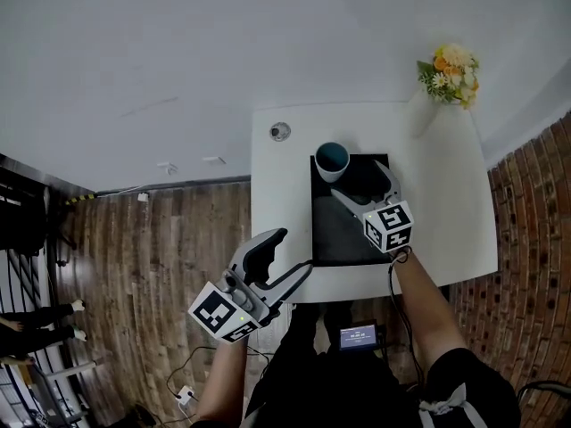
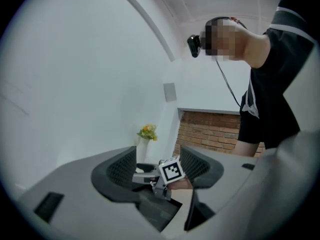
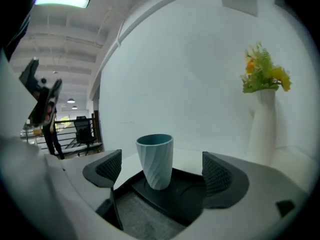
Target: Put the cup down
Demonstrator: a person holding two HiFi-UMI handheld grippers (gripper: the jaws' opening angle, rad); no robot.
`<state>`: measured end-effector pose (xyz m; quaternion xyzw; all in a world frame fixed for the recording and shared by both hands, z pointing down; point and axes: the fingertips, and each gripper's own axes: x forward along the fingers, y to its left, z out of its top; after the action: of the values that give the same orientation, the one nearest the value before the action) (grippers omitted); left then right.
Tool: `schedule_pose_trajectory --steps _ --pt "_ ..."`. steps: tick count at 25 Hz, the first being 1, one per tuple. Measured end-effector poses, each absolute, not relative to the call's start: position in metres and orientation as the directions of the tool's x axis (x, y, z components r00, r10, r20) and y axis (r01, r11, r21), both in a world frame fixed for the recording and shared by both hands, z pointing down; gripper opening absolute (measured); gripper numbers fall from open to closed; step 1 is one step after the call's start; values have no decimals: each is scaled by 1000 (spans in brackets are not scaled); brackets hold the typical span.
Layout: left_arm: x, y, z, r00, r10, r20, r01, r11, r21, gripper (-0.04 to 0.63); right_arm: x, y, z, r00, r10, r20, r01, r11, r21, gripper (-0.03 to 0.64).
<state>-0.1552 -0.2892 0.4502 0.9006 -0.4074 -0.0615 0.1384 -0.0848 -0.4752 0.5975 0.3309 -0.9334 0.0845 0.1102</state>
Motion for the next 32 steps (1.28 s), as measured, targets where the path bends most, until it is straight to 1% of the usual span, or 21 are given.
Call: schedule_pose_trajectory --steps 3,5,8,9,10,13,15,18,23,30,32 --pt "-151 -280 488 658 -747 96 -728 -598 336 270 -66 -452 596 -763 -586 271 -634 761 -137 494" --pt "-147 -275 503 664 -736 131 -724 -590 356 270 -61 -434 596 -779 -557 289 -614 771 -170 494" --pt "-138 -272 499 684 -719 122 -704 -607 368 272 -55 -407 581 -811 -505 294 -572 788 -226 485" --pt "-135 -274 492 691 -715 108 -698 -620 359 272 -52 -401 570 -820 -495 287 -562 793 -236 468" --pt "-132 -277 483 698 -710 91 -691 -635 344 272 -49 -396 557 -825 -494 275 -556 797 -235 426" --pt "-126 -286 451 717 -696 41 -676 -679 286 272 -39 -387 508 -825 -520 220 -559 809 -183 259" --pt "-123 -287 434 728 -685 23 -669 -702 242 272 -36 -379 477 -827 -533 181 -558 817 -144 179" --pt "-114 -283 425 743 -670 16 -657 -724 210 272 -26 -360 450 -824 -544 157 -563 818 -117 62" --pt "-100 -269 426 767 -642 24 -631 -747 211 272 -9 -323 438 -820 -553 146 -572 799 -188 26" --pt "-99 -229 437 767 -638 70 -637 -743 205 270 -6 -260 452 -815 -544 201 -578 790 -205 18" --pt "-97 -217 438 765 -640 67 -638 -741 209 252 -7 -245 455 -812 -547 203 -582 781 -224 17"
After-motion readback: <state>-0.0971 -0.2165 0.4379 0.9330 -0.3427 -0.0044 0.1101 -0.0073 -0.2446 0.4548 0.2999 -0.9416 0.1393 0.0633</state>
